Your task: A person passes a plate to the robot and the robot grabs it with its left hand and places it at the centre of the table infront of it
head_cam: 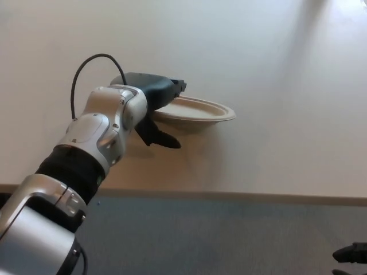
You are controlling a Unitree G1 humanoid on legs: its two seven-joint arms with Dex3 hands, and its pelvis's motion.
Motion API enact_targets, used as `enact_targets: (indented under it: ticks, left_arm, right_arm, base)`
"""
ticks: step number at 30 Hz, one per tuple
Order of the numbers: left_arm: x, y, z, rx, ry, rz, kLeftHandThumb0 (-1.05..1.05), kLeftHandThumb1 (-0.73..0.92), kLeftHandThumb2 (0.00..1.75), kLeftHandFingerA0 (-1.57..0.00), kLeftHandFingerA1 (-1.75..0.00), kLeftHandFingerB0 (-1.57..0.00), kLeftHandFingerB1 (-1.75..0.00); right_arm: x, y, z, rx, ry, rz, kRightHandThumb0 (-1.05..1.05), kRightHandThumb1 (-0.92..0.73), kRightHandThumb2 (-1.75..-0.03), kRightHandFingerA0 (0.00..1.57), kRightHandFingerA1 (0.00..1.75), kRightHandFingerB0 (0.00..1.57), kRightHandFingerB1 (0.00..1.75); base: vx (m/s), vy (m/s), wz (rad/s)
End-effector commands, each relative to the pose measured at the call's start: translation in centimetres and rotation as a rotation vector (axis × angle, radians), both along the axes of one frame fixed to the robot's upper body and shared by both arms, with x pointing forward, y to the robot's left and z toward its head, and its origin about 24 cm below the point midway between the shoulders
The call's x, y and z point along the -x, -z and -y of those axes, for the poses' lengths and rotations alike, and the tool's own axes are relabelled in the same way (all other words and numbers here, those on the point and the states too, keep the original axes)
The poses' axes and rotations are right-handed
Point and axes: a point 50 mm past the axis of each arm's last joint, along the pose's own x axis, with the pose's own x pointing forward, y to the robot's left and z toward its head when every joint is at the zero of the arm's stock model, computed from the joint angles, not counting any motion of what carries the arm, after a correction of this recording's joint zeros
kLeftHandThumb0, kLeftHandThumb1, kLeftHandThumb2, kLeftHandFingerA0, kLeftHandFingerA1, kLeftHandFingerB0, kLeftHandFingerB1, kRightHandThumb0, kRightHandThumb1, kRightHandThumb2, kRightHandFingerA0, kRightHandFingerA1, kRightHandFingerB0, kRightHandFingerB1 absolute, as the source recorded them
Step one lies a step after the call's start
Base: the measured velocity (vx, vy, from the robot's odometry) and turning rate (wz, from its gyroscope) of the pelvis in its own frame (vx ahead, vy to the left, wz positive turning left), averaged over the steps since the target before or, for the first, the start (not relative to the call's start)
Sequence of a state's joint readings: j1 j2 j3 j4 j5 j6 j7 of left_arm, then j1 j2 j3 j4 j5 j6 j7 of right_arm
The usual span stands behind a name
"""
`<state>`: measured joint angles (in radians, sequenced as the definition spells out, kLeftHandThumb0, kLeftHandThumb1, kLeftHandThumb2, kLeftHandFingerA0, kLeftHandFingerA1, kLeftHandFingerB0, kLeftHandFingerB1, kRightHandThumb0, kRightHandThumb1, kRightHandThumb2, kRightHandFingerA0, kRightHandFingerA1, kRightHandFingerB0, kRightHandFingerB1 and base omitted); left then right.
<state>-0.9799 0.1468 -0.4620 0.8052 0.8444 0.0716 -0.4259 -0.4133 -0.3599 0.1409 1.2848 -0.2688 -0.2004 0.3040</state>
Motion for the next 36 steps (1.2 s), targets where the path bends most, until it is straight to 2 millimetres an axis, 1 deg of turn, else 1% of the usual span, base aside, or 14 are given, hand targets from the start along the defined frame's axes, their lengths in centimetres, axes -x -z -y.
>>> enact_targets:
  ticks: [1, 10, 11, 12, 13, 14, 16, 19, 25, 26, 31, 33, 35, 36]
  left_arm:
    - [-0.3, -1.6, -1.4, 0.046, -0.11, -0.292, -1.04, 0.74, 1.22, 0.0, -0.08, 0.0, 0.0]
    - [-0.5, -2.8, -1.1, 0.032, -0.114, -0.281, -1.0, 0.86, 1.33, 0.0, -0.09, 0.0, -0.01]
    - [-0.6, -3.3, -1.2, 0.019, -0.135, -0.277, -0.99, 0.84, 1.31, 0.0, -0.12, 0.0, -0.02]
    - [-0.7, -3.4, -1.3, 0.017, -0.142, -0.279, -1.05, 0.92, 0.91, 0.0, -0.15, 0.0, 0.0]
    - [-0.7, -3.4, -1.3, 0.016, -0.146, -0.283, -1.05, 0.92, 0.91, 0.0, -0.15, 0.0, 0.0]
    - [-0.7, -3.6, -1.3, 0.01, -0.149, -0.273, -1.02, 0.86, 1.31, 0.0, -0.11, 0.0, 0.0]
    - [-0.7, -3.8, -1.3, 0.006, -0.152, -0.272, -1.02, 0.85, 1.3, 0.0, -0.12, 0.0, 0.0]
    - [-0.7, -4.3, -1.3, 0.012, -0.139, -0.289, -1.05, 0.92, 0.83, 0.0, -0.06, 0.0, 0.0]
    - [-0.9, -4.4, -1.4, 0.106, -0.187, -0.362, -0.96, 0.58, 0.6, 0.0, 0.0, 0.0, 0.0]
    - [-0.9, -4.4, -1.4, 0.105, -0.191, -0.367, -0.94, 0.51, 0.61, 0.0, 0.0, 0.0, 0.0]
    - [-1.1, -4.2, -1.5, 0.139, -0.214, -0.375, -0.79, 0.41, 0.8, 0.0, 0.0, 0.0, 0.0]
    - [-1.1, -4.0, -1.4, 0.106, -0.213, -0.354, -0.89, 0.48, 0.59, 0.0, 0.0, 0.0, 0.0]
    - [-1.2, -3.8, -1.0, 0.013, -0.195, -0.311, -0.65, 0.41, 0.83, 0.0, 0.0, 0.0, 0.0]
    - [-1.2, -3.6, -0.9, -0.024, -0.19, -0.293, -0.55, 0.38, 0.82, 0.0, 0.0, 0.0, -0.02]
  right_arm:
    - [-1.1, -1.5, 1.0, -0.034, 0.027, 0.034, -0.77, -0.55, -0.92, 0.25, 0.61, 0.15, 0.5]
    - [-2.0, -2.2, 0.9, 0.003, -0.006, 0.057, -0.75, -0.72, -0.62, 0.26, 0.58, 0.18, 0.41]
    - [-2.4, -2.4, 0.7, 0.011, -0.007, 0.064, -0.76, -0.55, -0.94, 0.34, 0.63, 0.14, 0.49]
    - [-2.5, -2.5, 0.7, 0.013, -0.005, 0.064, -0.76, -0.55, -0.93, 0.4, 0.65, 0.15, 0.49]
    - [-2.5, -2.4, 0.7, 0.013, -0.003, 0.063, -0.76, -0.55, -0.93, 0.4, 0.65, 0.15, 0.49]
    - [-2.7, -2.6, 0.7, 0.007, 0.004, 0.068, -0.77, -0.55, -0.94, 0.44, 0.67, 0.14, 0.49]
    - [-2.8, -2.7, 0.6, -0.007, 0.016, 0.068, -0.76, -0.69, -0.61, 0.55, 0.71, 0.2, 0.4]
    - [-3.1, -3.0, 0.6, -0.032, 0.019, 0.08, -0.74, -0.52, -0.91, 0.36, 0.65, 0.14, 0.5]
    - [-3.1, -3.0, 0.6, -0.028, 0.016, 0.076, -0.76, -0.53, -0.88, 0.23, 0.6, 0.15, 0.49]
    - [-3.1, -3.0, 0.6, -0.026, 0.013, 0.077, -0.75, -0.68, -0.61, 0.25, 0.58, 0.18, 0.41]
    - [-3.4, -3.2, 0.6, -0.026, 0.015, 0.082, -0.76, -0.52, -0.91, 0.3, 0.62, 0.12, 0.49]
    - [-3.4, -3.2, 0.6, -0.036, 0.025, 0.084, -0.75, -0.51, -0.91, 0.31, 0.63, 0.13, 0.49]
    - [-3.5, -3.3, 0.6, -0.045, 0.031, 0.089, -0.74, -0.51, -0.9, 0.29, 0.63, 0.13, 0.49]
    - [-3.5, -3.3, 0.6, -0.038, 0.027, 0.09, -0.73, -0.67, -0.6, 0.53, 0.71, 0.19, 0.41]
  base:
    - [0.0, 0.0, 0.0]
    - [0.0, 0.0, 0.0]
    - [0.0, 0.0, 0.0]
    - [0.0, 0.0, 0.0]
    - [0.0, 0.0, 0.0]
    - [0.0, 0.0, 0.0]
    - [0.0, 0.0, 0.0]
    - [0.0, 0.0, 0.0]
    - [0.0, 0.0, 0.0]
    - [0.0, 0.0, 0.0]
    - [0.0, 0.0, 0.0]
    - [0.0, 0.0, 0.0]
    - [0.0, 0.0, 0.0]
    - [0.0, 0.0, 0.0]
